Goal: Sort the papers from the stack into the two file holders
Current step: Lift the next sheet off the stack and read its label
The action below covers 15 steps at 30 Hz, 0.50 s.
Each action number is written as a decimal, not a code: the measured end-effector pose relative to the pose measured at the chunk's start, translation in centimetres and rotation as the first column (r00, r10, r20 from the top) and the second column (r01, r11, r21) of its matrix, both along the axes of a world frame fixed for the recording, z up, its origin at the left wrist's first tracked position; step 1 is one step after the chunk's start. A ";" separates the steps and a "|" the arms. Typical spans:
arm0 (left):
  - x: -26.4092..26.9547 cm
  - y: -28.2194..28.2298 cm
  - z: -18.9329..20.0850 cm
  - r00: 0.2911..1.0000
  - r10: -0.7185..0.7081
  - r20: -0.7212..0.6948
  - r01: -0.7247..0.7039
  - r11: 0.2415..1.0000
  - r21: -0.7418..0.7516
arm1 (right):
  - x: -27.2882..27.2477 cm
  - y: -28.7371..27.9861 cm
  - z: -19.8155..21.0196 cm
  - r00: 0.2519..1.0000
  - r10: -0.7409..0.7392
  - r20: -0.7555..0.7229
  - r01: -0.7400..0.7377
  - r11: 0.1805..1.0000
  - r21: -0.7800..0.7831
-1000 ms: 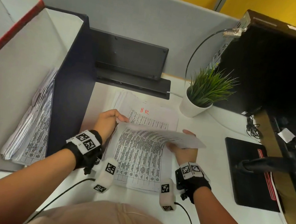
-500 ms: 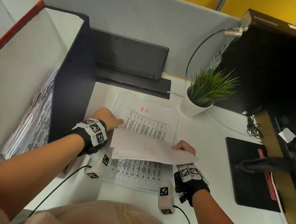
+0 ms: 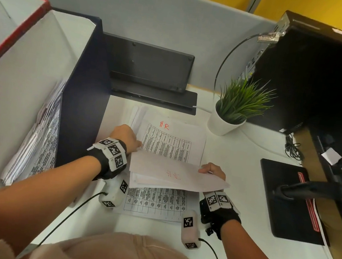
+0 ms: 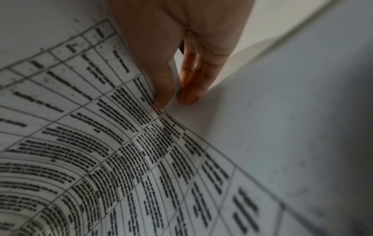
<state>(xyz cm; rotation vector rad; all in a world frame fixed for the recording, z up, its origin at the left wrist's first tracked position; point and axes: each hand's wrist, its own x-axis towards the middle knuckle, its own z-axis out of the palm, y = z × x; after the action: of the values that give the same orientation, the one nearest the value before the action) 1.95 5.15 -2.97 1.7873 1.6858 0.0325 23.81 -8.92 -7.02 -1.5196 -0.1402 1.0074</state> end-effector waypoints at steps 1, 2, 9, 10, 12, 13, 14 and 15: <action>-0.1 -0.1 -0.1 1.000 -0.008 0.014 0.008 1.000 0.011 | 0.0 0.0 0.1 1.000 -0.001 0.014 0.000 1.000 0.022; -0.3 -0.4 0.0 0.999 -0.024 0.034 0.023 0.999 0.040 | 0.0 0.1 0.2 0.999 0.010 0.035 -0.011 1.000 0.026; -0.6 -3.0 0.3 0.785 0.021 0.619 -0.119 0.986 0.118 | 0.6 -0.4 0.4 0.999 0.044 0.032 -0.042 0.998 -0.045; -0.7 -3.1 0.5 0.755 0.072 0.652 -0.149 0.987 0.063 | 0.5 -0.4 0.3 0.988 0.061 0.139 -0.052 0.996 -0.069; -0.8 -3.1 0.8 0.696 0.170 0.697 -0.184 0.981 -0.056 | 0.1 -0.4 0.5 0.907 0.144 0.396 -0.093 0.985 -0.146; -0.8 -3.1 1.0 0.676 0.207 0.707 -0.186 0.977 -0.108 | 0.0 -0.5 0.6 0.860 0.185 0.476 -0.119 0.979 -0.164; -0.8 -3.2 1.2 0.666 0.235 0.708 -0.186 0.971 -0.147 | 0.0 -0.5 0.8 0.844 0.189 0.502 -0.134 0.980 -0.144; -0.8 -3.2 1.4 0.658 0.256 0.708 -0.184 0.967 -0.179 | 0.1 -0.5 0.9 0.840 0.182 0.512 -0.152 0.983 -0.100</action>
<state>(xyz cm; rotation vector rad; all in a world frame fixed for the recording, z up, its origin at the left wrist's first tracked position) 1.17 1.96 -1.61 1.2214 1.2534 0.6823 23.90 -9.42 -6.15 -1.8292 -0.6442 0.7115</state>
